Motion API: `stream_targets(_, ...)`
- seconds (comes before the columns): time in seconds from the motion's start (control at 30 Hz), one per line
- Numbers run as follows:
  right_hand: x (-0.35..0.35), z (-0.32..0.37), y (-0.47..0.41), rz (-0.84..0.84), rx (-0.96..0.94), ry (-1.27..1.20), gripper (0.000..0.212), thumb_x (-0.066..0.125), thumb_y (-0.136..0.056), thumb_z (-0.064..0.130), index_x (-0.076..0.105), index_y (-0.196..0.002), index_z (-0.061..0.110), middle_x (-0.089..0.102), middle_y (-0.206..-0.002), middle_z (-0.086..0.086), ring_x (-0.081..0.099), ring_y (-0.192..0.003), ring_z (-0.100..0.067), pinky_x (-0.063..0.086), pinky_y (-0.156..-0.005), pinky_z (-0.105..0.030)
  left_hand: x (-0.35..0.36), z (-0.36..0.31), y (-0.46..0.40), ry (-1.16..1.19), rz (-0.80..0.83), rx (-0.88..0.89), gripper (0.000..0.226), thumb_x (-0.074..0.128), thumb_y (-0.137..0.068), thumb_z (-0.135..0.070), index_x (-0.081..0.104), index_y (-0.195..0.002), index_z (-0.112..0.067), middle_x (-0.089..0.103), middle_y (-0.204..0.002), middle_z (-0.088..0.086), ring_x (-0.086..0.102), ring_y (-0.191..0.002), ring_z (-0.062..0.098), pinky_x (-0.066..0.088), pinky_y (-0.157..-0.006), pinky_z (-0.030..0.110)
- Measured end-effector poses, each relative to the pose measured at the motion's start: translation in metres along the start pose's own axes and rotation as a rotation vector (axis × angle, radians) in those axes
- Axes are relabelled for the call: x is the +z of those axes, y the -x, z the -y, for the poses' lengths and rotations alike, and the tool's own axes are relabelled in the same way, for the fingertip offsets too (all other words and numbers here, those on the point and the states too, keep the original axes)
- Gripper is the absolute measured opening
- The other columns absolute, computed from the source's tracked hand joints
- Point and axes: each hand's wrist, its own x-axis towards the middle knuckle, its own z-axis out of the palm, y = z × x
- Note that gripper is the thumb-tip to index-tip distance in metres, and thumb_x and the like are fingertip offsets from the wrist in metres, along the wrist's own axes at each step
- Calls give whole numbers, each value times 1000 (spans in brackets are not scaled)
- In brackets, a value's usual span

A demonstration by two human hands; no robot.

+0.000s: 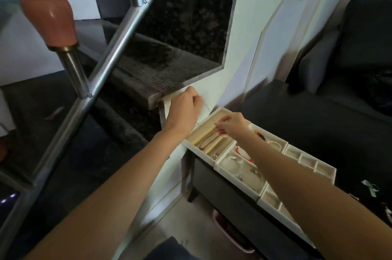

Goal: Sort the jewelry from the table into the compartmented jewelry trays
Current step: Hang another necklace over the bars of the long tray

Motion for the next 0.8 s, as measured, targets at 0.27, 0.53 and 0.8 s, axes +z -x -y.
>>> stream_targets(0.27, 29, -13, -38, 58, -175, 305, 11, 71, -83, 15, 71, -91, 7, 68, -91, -2, 60, -87, -13, 43, -75, -23, 13, 20, -9, -225, 49, 76, 19, 49, -98, -19, 60, -99, -3, 64, -82, 9, 64, -76, 24, 55, -61, 44)
stream_targets(0.53, 63, -11, -60, 192, -284, 737, 3, 70, -78, 24, 70, -81, 25, 70, -88, 7, 62, -86, -13, 50, -74, -27, 17, 35, -14, -395, 57, 68, 20, 49, -98, -19, 60, -100, -2, 66, -82, 13, 64, -68, 25, 55, -62, 42)
stream_targets(0.8, 81, -11, -51, 80, -323, 907, 7, 57, -87, 22, 59, -81, 26, 65, -84, 8, 52, -85, -15, 23, -85, -35, 18, 44, -15, -449, 95, 11, 20, 48, -98, -21, 58, -101, -4, 64, -89, 14, 64, -75, 26, 56, -67, 41)
